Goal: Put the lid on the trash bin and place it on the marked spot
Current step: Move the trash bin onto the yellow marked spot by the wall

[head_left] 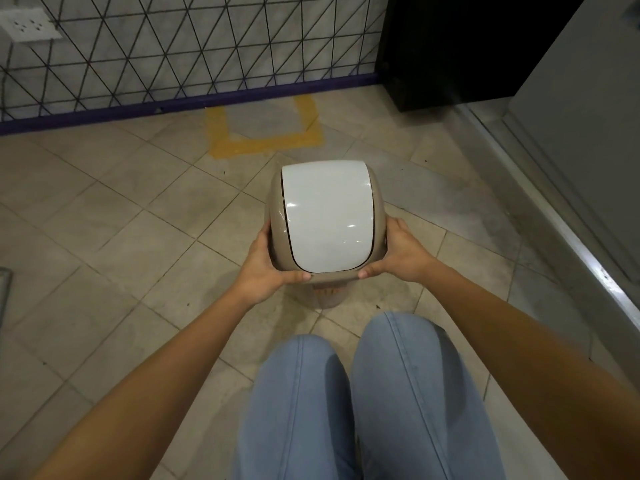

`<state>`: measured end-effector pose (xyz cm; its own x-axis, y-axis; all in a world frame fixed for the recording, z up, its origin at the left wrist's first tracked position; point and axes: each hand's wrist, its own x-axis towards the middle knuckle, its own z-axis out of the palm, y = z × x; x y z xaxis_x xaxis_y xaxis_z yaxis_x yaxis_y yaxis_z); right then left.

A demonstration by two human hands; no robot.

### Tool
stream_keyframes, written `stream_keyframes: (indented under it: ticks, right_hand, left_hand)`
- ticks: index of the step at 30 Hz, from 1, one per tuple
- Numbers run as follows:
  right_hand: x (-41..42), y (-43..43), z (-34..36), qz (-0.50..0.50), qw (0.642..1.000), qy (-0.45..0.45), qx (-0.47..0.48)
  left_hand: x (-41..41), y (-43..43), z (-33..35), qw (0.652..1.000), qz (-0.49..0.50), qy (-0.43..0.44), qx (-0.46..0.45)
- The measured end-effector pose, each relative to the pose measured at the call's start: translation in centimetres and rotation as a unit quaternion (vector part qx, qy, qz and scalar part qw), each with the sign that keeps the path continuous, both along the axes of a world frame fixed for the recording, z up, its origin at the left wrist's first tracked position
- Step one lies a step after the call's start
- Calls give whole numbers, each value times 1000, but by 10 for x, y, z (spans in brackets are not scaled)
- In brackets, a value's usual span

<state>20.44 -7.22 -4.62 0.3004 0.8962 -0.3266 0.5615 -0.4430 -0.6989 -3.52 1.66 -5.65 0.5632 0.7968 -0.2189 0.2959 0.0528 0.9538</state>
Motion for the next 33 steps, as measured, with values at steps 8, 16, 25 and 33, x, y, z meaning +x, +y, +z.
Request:
stream_keyframes:
  ticks: [8,16,25,33]
  right_hand:
    - [2,21,-3,-28,998,5,61]
    - [3,49,-1,-38,994,7,102]
    - [9,71,2,-29,995,20,97]
    - [15,101,3,-15,996,19,81]
  left_hand:
    - [12,16,2,999,37,15,31]
    - [20,40,1,986,92,113,81]
    - [28,58,5,981,115,139,64]
    - [30,79,1,981,126,130,70]
